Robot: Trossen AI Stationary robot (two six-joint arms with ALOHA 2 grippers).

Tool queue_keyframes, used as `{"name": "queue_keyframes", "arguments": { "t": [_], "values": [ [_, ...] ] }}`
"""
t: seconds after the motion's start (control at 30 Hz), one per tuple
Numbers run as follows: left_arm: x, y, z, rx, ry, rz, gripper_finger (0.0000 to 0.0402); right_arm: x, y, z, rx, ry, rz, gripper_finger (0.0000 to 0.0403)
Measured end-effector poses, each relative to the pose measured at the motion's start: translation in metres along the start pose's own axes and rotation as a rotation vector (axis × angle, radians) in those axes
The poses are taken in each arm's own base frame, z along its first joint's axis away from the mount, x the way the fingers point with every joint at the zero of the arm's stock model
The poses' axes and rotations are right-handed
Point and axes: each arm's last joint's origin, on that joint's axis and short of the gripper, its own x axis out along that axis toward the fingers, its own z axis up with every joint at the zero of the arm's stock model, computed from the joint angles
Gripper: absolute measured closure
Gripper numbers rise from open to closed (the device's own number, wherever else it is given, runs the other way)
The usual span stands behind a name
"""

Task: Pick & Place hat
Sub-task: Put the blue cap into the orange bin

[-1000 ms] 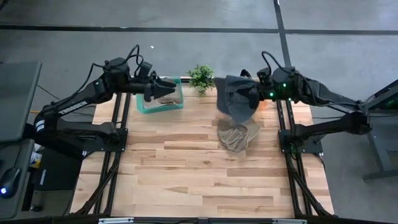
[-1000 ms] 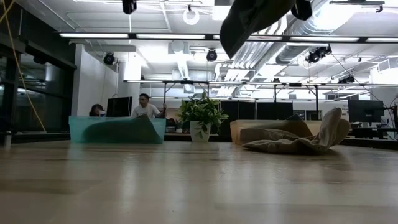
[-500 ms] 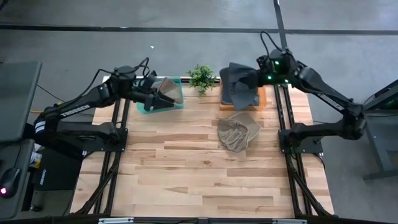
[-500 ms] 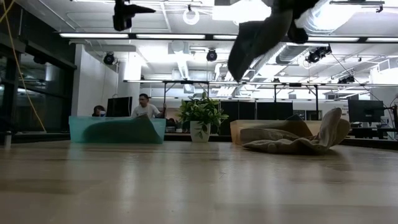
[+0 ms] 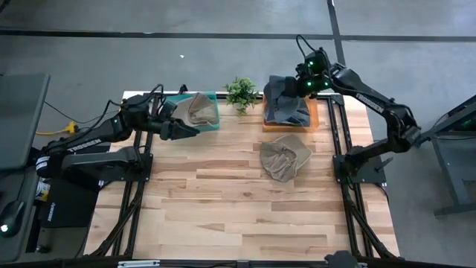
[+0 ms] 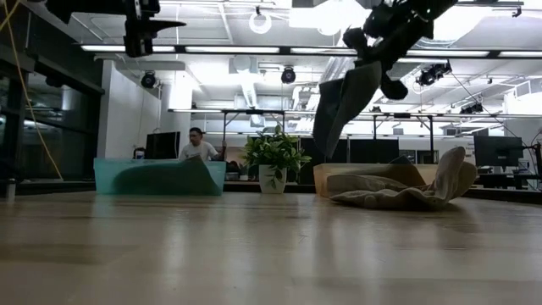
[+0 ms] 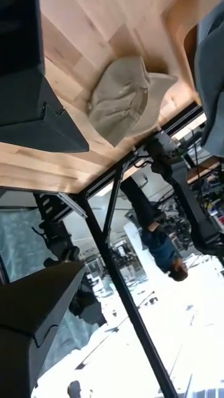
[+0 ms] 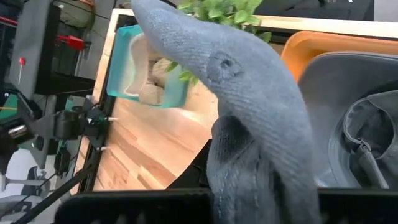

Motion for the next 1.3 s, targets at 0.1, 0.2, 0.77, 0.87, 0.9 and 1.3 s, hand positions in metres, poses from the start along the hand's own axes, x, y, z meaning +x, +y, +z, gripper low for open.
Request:
{"name": "queue_keyframes", "arguments": {
  "t": [0.1, 0.2, 0.77, 0.87, 0.9, 1.3],
  "values": [
    [-0.005, 0.004, -0.006, -0.007, -0.021, 0.012, 0.0137, 0.007, -0.008, 0.005, 0.019, 0.008, -0.017, 0.0403],
    [-0.008, 0.005, -0.009, -0.01, -0.038, 0.013, 0.0137, 0.013, -0.015, 0.01, 0.036, 0.014, -0.03, 0.0403],
    [-0.009, 0.005, -0.01, -0.008, -0.045, 0.017, 0.0137, 0.046, -0.038, 0.02, 0.108, 0.061, -0.09, 0.0403],
    [-0.009, 0.006, -0.01, -0.008, -0.044, 0.017, 0.0137, 0.048, -0.044, 0.023, 0.126, 0.054, -0.113, 0.0403],
    [-0.009, 0.006, -0.01, -0.009, -0.044, 0.017, 0.0137, 0.047, -0.045, 0.023, 0.132, 0.052, -0.12, 0.0403],
    [-0.009, 0.006, -0.01, -0.011, -0.043, 0.018, 0.0137, 0.039, -0.063, 0.019, 0.109, 0.083, -0.314, 0.0403]
  ]
}}
